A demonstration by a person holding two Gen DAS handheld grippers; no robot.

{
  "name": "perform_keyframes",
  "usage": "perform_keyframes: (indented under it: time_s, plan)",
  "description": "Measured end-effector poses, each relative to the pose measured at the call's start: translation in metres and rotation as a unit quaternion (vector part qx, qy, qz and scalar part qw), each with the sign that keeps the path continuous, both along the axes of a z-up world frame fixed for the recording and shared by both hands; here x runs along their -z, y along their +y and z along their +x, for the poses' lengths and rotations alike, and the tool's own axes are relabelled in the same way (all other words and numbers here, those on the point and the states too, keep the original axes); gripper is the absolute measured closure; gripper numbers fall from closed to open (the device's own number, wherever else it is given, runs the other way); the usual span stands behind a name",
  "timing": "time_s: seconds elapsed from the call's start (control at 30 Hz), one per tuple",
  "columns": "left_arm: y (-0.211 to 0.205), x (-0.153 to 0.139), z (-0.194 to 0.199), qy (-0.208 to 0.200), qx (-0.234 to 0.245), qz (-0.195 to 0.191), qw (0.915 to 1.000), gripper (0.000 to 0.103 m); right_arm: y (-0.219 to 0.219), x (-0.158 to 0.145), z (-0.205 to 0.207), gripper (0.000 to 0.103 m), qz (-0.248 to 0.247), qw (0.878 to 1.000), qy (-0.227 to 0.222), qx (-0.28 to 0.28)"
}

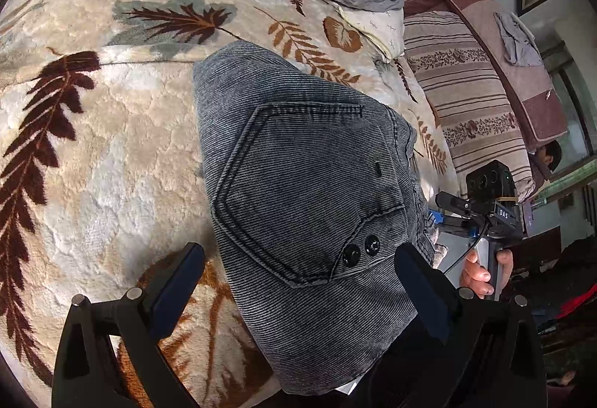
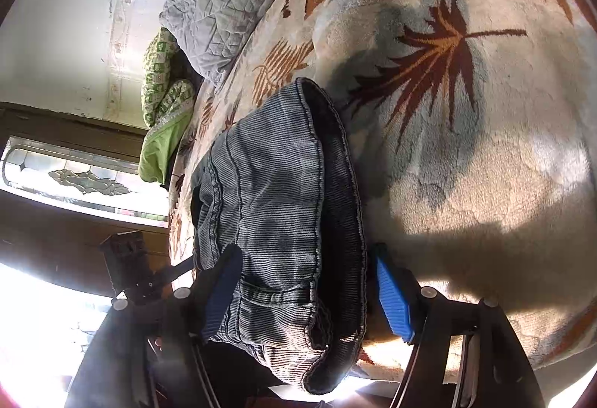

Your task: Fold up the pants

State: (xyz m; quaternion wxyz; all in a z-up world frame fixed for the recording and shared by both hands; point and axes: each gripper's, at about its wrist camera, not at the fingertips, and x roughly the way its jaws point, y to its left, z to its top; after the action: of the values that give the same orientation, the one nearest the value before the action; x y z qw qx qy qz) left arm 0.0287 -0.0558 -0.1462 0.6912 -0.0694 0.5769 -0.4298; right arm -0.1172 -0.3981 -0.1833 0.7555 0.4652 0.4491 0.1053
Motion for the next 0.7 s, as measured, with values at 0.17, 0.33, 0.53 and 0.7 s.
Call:
perform_keyframes:
  time_s: [0.17,0.33,0.53,0.7]
  plan:
    - [-0.009,0.005,0.001,0.012,0.006,-0.002,0.9999,0.001,0.001,0.003,0.003,0.027,0.016,1.000,-0.004,-0.006]
    - [-0.016,0.006,0.003,0.019,0.018,-0.009,0.9996,0.001,0.009,0.003,0.011,0.027,0.017,1.000,-0.007,-0.023]
    - [-0.018,0.007,0.004,0.030,0.023,-0.025,0.9990,0.001,0.024,0.002,0.026,0.020,0.014,0.998,-0.016,-0.053]
    - [-0.023,0.005,0.004,0.039,0.024,-0.046,0.9979,0.001,0.038,-0.003,0.037,0.014,0.014,0.997,-0.033,-0.073]
